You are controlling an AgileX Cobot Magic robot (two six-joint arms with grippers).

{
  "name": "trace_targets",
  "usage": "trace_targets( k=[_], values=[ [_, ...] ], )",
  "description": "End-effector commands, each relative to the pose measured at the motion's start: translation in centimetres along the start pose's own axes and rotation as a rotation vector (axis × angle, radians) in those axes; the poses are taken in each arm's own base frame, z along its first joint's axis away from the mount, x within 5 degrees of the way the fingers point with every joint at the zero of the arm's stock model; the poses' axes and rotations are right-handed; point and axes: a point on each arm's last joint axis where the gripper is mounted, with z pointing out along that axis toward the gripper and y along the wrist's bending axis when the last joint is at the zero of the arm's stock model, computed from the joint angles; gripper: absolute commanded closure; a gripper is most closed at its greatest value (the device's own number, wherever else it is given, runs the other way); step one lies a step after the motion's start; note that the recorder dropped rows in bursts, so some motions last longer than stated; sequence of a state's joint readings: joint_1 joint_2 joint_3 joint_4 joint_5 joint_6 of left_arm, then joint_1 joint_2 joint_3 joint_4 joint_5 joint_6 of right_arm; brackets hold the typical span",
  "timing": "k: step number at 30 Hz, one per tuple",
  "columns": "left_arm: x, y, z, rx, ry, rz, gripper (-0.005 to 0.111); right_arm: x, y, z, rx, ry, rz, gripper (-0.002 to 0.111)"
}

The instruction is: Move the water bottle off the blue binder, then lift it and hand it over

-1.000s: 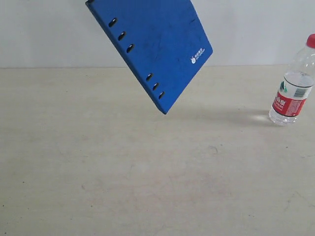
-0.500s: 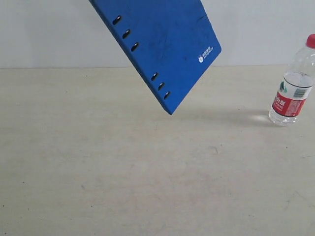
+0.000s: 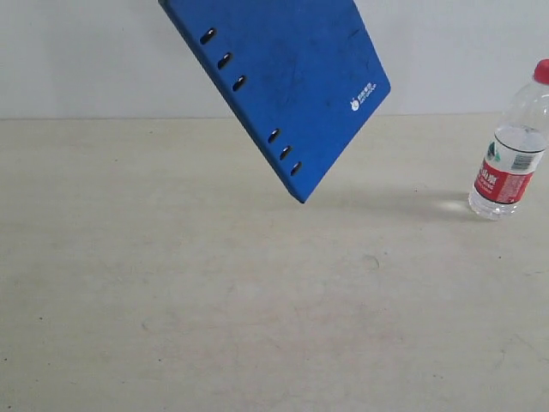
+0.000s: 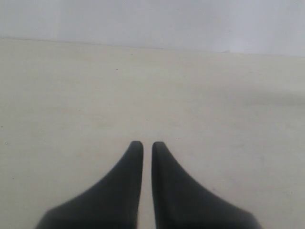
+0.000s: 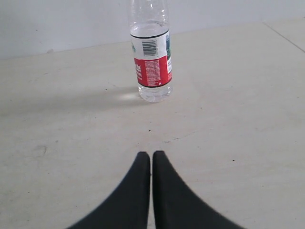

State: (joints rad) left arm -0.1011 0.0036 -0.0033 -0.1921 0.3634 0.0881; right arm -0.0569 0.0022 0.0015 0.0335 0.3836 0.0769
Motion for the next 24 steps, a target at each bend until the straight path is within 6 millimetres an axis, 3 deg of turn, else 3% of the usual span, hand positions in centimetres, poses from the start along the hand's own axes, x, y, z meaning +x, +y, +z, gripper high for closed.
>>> trace_targets(
  k=[1, 8, 24],
  values=[
    [0.06, 0.10, 0.01, -0.004, -0.003, -0.029, 0.100, -0.11, -0.01, -0.03, 0.002, -0.010, -0.005, 0.108],
    [0.02, 0.79, -0.02, -0.079, -0.015, -0.183, 0.100, -0.11, -0.01, -0.03, 0.002, -0.010, -0.005, 0.108],
    [0.20, 1.00, -0.04, -0.105, 0.005, -0.139, 0.100, -0.11, -0.01, -0.03, 0.002, -0.010, -0.005, 0.108]
  ],
)
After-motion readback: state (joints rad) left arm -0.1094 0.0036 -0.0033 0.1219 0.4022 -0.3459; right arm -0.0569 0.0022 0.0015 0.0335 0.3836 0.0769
